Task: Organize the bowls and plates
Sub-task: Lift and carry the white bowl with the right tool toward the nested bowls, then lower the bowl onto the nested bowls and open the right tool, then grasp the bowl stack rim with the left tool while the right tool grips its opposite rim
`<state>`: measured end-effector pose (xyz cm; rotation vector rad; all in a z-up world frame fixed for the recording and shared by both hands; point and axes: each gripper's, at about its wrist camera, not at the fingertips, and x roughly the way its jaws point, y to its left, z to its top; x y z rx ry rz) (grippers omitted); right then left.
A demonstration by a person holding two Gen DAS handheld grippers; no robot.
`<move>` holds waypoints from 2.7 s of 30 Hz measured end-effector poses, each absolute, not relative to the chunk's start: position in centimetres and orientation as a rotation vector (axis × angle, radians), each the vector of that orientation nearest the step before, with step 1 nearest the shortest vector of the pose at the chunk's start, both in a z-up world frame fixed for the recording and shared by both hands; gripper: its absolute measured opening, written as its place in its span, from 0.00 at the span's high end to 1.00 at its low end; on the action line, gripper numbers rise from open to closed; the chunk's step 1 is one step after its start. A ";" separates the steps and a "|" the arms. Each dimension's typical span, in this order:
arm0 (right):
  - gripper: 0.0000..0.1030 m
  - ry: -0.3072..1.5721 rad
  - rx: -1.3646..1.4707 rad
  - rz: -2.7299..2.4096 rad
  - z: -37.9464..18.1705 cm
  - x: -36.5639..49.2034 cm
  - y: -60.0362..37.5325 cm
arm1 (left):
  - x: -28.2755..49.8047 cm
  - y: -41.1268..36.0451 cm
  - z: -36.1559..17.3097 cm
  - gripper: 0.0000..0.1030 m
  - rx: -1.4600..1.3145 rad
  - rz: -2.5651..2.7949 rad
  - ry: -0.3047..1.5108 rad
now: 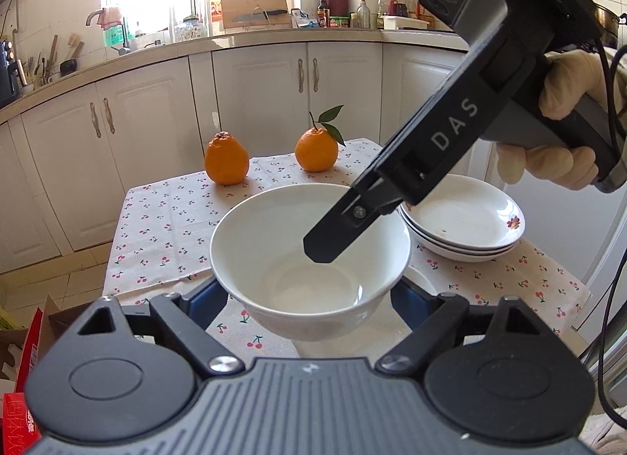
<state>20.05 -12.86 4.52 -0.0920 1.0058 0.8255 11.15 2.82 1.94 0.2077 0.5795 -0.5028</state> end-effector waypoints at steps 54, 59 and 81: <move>0.01 0.984 -0.164 0.744 2.1 17.1 -14.2 | 9.6 2.0 -0.6 0.06 0.175 -0.603 0.673; 0.00 0.945 -0.205 0.739 2.3 15.8 -13.9 | 8.8 2.5 -0.5 0.06 0.212 -0.617 0.660; 0.00 0.819 -0.479 0.655 -3.4 7.8 -14.8 | 9.6 5.0 -2.9 0.02 0.365 -0.658 0.707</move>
